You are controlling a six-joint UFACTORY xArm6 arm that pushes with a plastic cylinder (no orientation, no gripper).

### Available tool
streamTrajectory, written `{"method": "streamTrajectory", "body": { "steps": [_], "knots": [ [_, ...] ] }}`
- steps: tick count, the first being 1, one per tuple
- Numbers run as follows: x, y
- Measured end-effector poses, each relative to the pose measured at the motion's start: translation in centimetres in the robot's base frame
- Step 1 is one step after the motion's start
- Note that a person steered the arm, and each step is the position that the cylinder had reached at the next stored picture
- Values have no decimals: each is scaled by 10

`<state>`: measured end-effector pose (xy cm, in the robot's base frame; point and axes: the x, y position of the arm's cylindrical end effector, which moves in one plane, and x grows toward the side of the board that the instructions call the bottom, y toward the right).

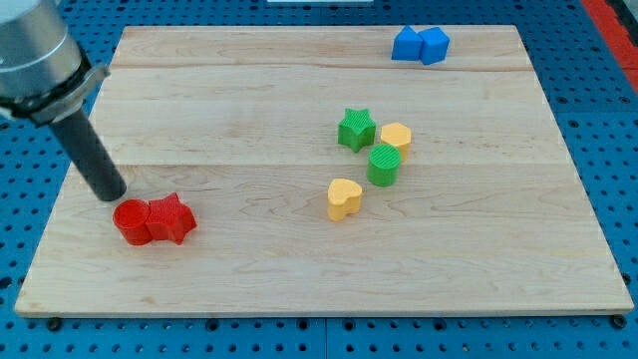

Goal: Push the green circle with the green star slightly to the bottom right of the board

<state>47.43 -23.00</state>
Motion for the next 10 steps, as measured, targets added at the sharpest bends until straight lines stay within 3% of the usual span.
{"method": "streamTrajectory", "body": {
  "steps": [1, 2, 3, 4, 5, 8, 10],
  "knots": [
    [-46, 17],
    [-109, 79],
    [-139, 143],
    [-120, 237],
    [-97, 276],
    [-48, 305],
    [23, 307]
  ]
}}
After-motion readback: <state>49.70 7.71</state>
